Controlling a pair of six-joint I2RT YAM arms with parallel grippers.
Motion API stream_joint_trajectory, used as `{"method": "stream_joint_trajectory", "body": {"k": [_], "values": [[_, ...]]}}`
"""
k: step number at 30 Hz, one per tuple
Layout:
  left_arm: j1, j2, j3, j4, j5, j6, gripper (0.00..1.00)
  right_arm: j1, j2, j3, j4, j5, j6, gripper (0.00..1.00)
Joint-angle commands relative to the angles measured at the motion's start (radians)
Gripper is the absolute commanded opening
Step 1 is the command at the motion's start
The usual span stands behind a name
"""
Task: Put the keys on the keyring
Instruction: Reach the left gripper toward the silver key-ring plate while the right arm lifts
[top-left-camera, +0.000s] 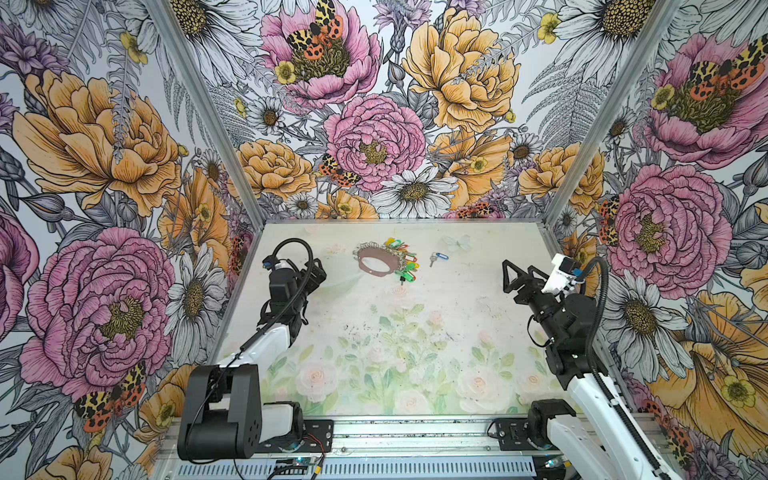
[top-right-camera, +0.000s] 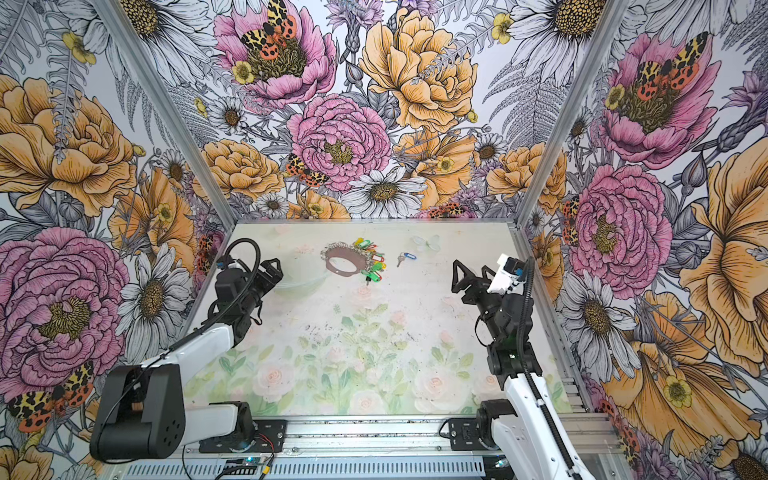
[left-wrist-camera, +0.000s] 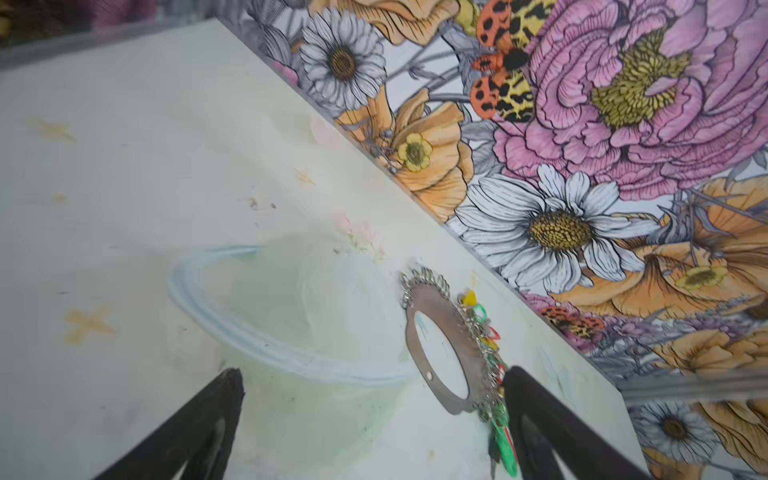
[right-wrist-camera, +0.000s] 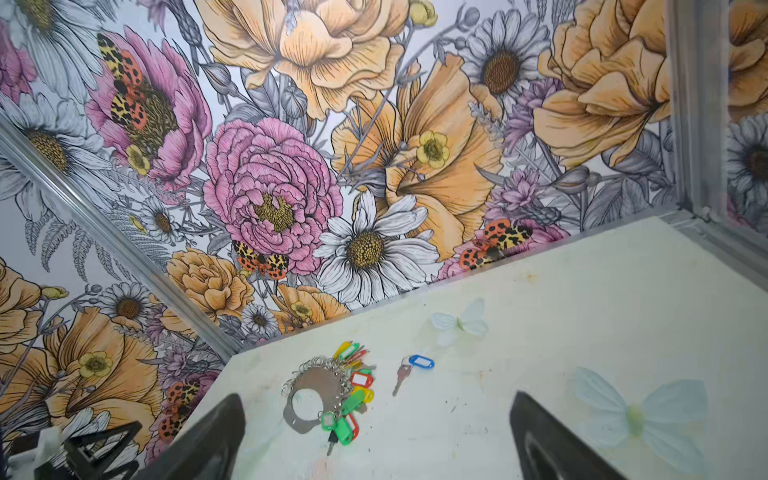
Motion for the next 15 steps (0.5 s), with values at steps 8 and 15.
{"method": "stream_joint_trajectory", "body": {"k": [8,15], "values": [[-0.300,0.496,0.565,-0.407,-0.063,0.081,0.99,0.030,0.186,0.058,-0.219,-0.026,0.025,0.99],[-0.359,0.768,0.926,-0.608,-0.070,0.081,0.99,0.036,0.186,0.049,-0.225,-0.020,0.021,1.00]]}}
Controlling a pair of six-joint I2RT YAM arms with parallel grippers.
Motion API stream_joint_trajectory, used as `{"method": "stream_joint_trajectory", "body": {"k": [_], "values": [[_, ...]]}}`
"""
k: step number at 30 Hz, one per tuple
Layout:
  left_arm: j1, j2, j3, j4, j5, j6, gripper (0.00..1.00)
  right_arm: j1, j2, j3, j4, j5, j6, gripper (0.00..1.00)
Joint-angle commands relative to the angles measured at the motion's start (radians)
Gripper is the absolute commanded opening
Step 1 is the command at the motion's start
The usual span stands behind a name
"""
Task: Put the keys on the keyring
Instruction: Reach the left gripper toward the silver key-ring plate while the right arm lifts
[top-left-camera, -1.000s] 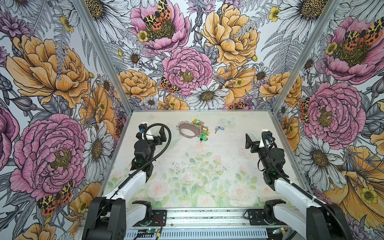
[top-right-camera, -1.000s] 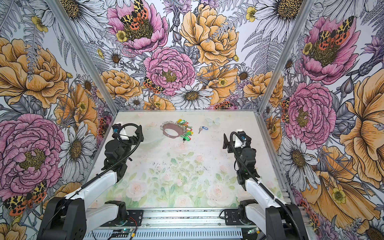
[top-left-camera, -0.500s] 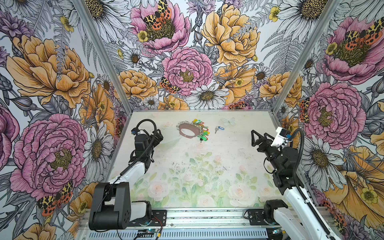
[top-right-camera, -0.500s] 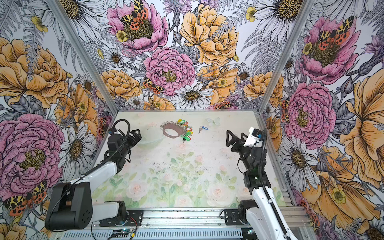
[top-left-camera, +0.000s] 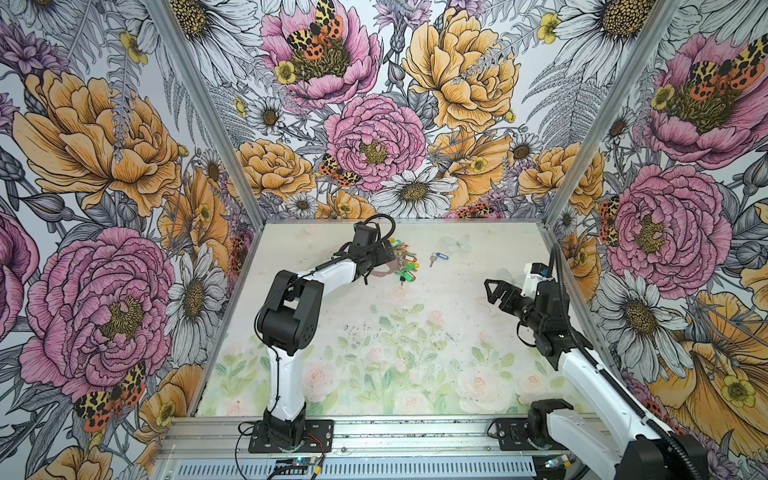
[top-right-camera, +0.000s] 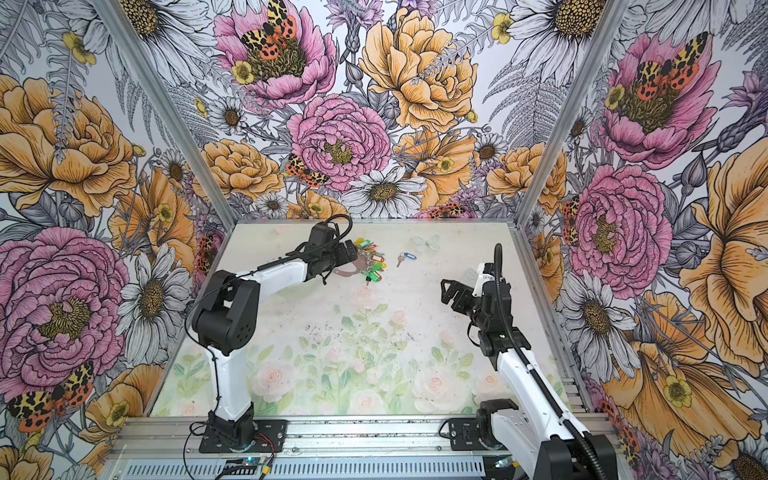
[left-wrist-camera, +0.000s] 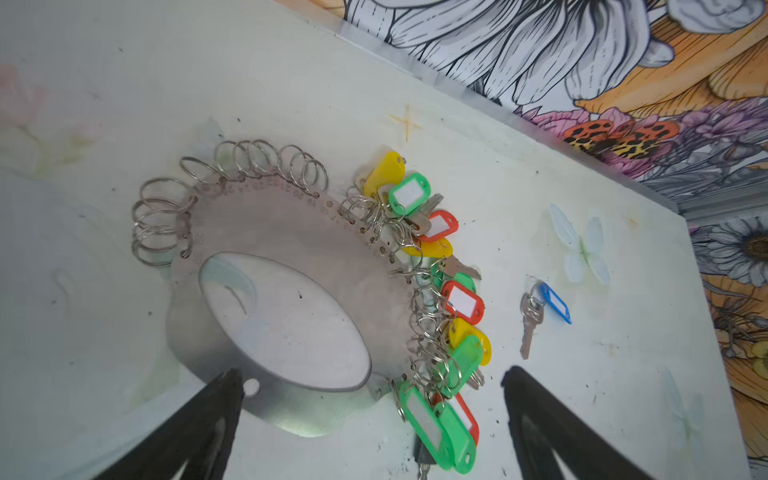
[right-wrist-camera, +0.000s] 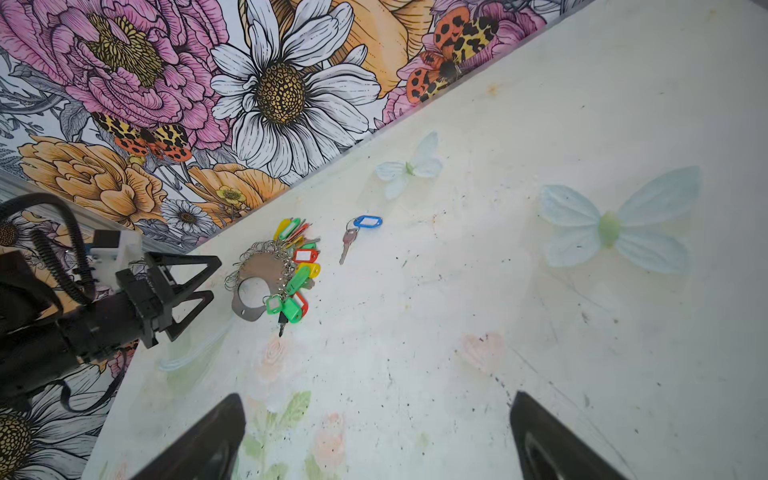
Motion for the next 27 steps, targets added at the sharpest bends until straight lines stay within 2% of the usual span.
{"method": "stream_joint_trajectory", "body": {"k": [1,11,16,21,27], "values": [[-0.018,0.064,0.132,-0.152,-0.020,0.015,0.99,0.008,-0.012,0.014,-0.013,0.000,0.001,1.00],[-0.068,0.248,0.349,-0.250,0.029,-0.029,0.99,0.008,-0.016,0.020,-0.032,0.026,-0.003,0.99],[-0.082,0.284,0.392,-0.289,0.044,-0.038,0.99,0.006,-0.024,0.024,-0.055,0.057,0.000,0.99],[-0.106,0.263,0.356,-0.322,0.047,-0.043,0.99,0.007,-0.022,0.053,-0.127,0.120,0.002,0.99],[-0.170,0.165,0.183,-0.321,0.038,-0.031,0.99,0.006,-0.001,0.092,-0.165,0.134,0.002,0.99]]}}
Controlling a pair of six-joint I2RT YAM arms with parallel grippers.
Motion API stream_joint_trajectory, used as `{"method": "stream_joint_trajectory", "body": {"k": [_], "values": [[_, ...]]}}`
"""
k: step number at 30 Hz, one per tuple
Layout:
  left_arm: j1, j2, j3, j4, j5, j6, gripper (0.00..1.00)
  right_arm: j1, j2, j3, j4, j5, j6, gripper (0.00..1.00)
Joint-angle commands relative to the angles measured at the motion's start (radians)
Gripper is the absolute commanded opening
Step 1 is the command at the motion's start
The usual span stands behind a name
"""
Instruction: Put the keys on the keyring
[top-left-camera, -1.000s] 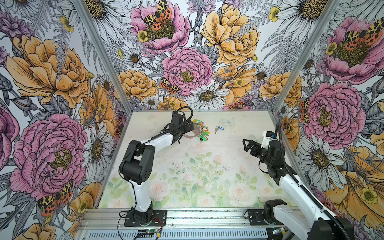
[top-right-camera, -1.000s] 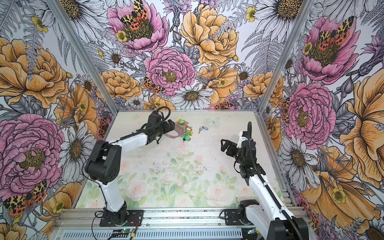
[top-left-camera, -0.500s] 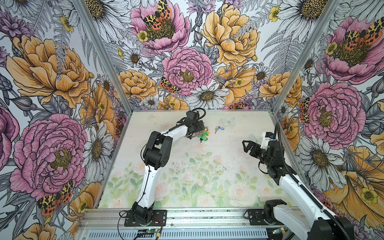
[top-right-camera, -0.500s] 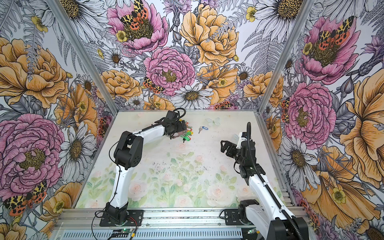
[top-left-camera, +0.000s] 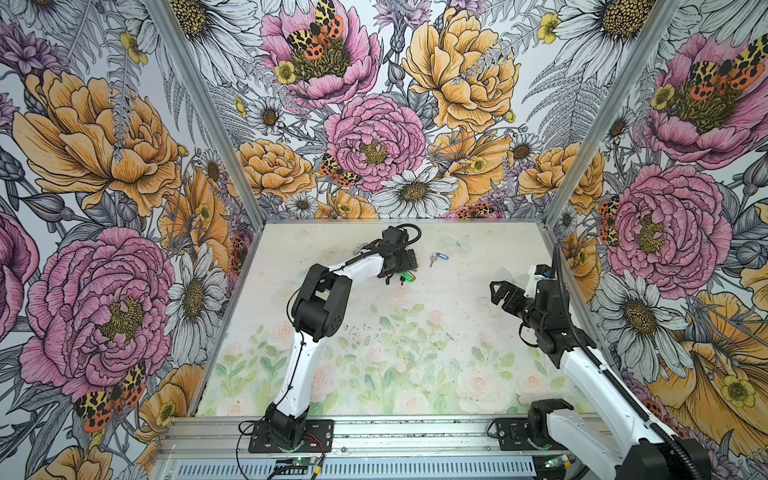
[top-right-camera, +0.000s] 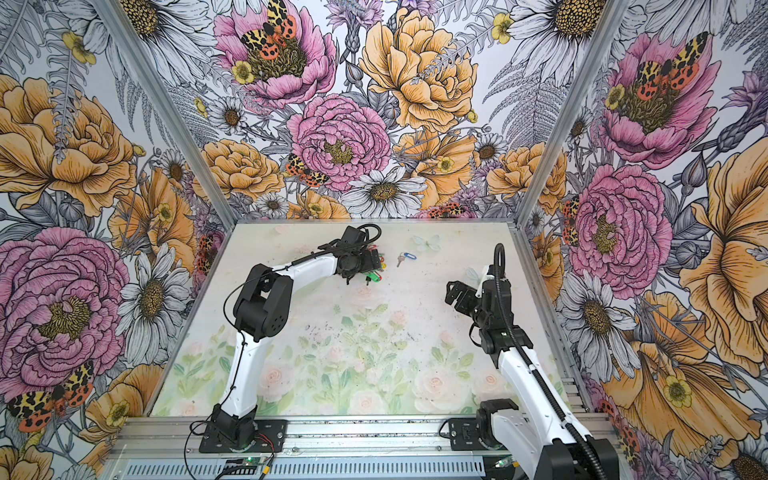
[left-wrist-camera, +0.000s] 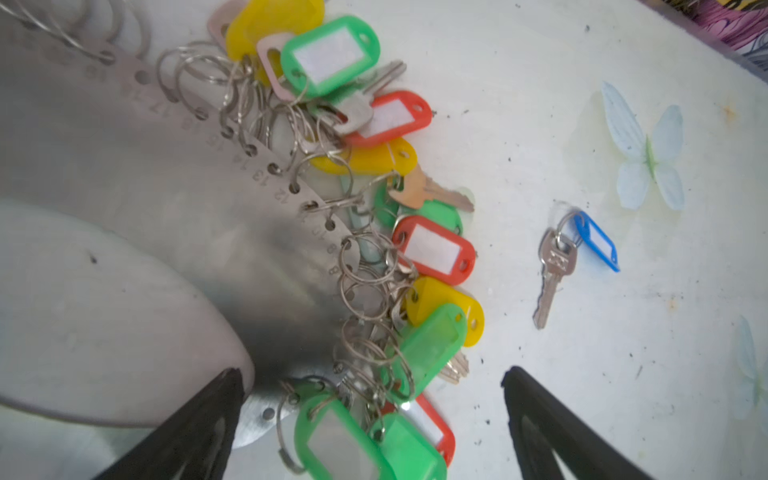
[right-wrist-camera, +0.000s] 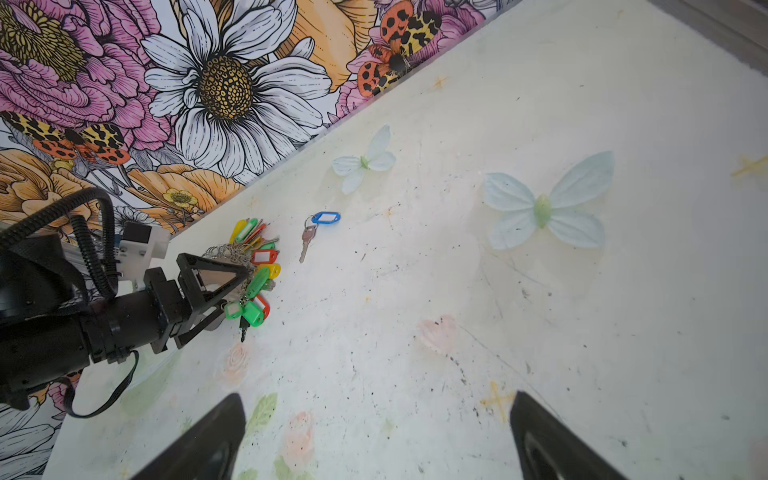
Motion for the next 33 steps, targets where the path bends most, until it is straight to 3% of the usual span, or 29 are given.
{"method": "stream_joint_trajectory", "body": {"k": [1,9,19,23,27,33], "values": [[-0.057,-0.056,-0.109,-0.064,0.003,-0.009,0.99,0.008,0.017,0.049,-0.030,0.026,-0.001,0.99],[-0.146,-0.256,-0.380,-0.051,-0.066,-0.011,0.99,0.056,0.174,0.154,-0.065,0.033,-0.026,0.99],[-0.239,-0.707,-0.870,0.036,-0.153,-0.088,0.99,0.258,0.478,0.341,-0.078,0.012,-0.064,1.00],[-0.194,-0.923,-0.982,0.086,-0.145,-0.115,0.99,0.355,0.613,0.443,-0.081,-0.002,-0.075,1.00],[-0.083,-1.078,-1.071,0.184,-0.080,-0.136,0.99,0.448,0.753,0.559,-0.081,-0.045,-0.075,0.99],[0.092,-1.075,-1.117,0.254,0.042,-0.158,0.95,0.550,0.925,0.699,-0.088,-0.064,-0.072,0.96]]}}
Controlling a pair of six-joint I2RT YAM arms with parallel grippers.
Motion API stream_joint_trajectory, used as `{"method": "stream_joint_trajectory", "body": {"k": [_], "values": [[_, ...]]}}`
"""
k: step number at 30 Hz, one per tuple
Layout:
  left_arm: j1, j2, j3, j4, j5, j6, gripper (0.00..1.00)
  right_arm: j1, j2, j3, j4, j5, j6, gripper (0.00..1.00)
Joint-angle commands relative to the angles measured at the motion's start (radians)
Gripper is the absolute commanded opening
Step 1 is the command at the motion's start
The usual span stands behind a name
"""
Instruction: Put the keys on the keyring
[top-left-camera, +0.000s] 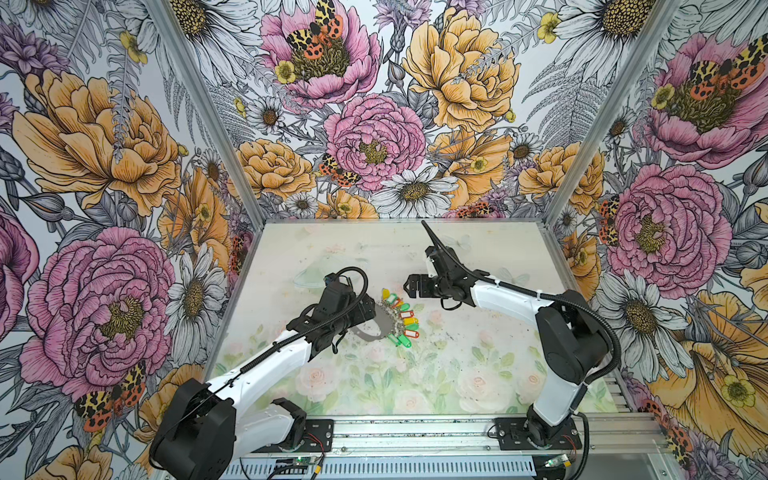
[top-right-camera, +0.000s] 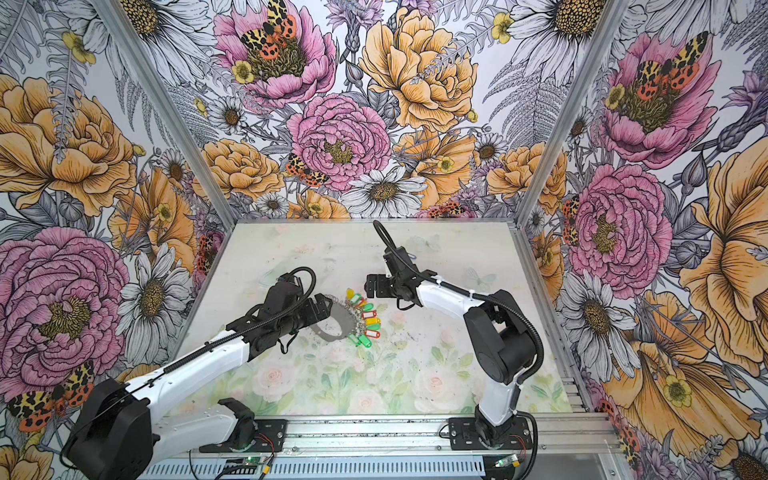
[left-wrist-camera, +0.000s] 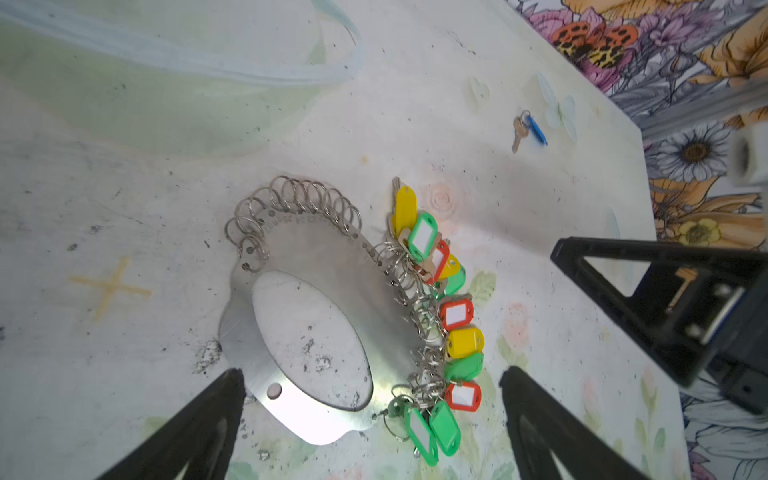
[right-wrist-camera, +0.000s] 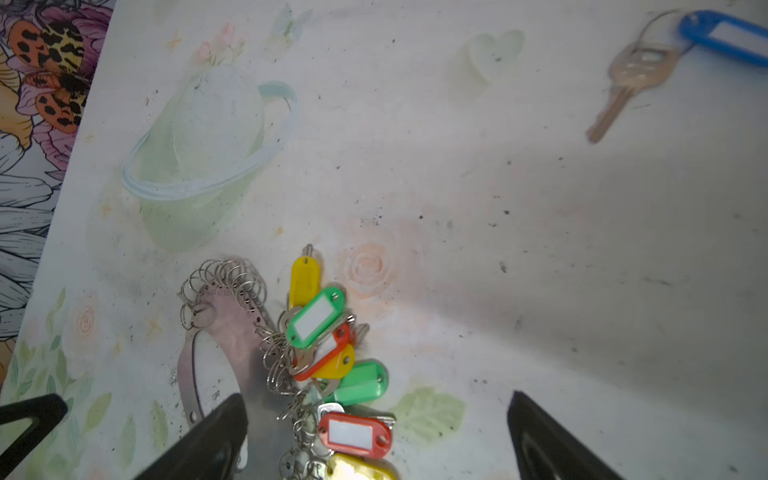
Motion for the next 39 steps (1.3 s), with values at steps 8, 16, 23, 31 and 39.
{"method": "stream_joint_trajectory", "body": {"k": [8,16,23,31,39], "values": [[0.096,0.152,-0.027,0.162,0.183,-0.045,0.82,0.089,0.143,0.080,-0.006,-0.085,0.007,0.78],[0.099,0.324,0.044,0.244,0.258,-0.060,0.72,0.111,0.110,-0.032,-0.005,-0.080,0.010,0.67],[0.094,0.453,0.136,0.246,0.263,-0.044,0.70,0.181,0.059,-0.126,-0.005,-0.094,0.025,0.62],[0.139,0.578,0.199,0.230,0.277,-0.003,0.66,0.337,-0.010,-0.146,-0.005,-0.109,0.054,0.56],[0.127,0.420,0.127,0.201,0.209,0.025,0.64,0.227,-0.092,-0.126,-0.011,0.022,-0.049,0.56]]}}
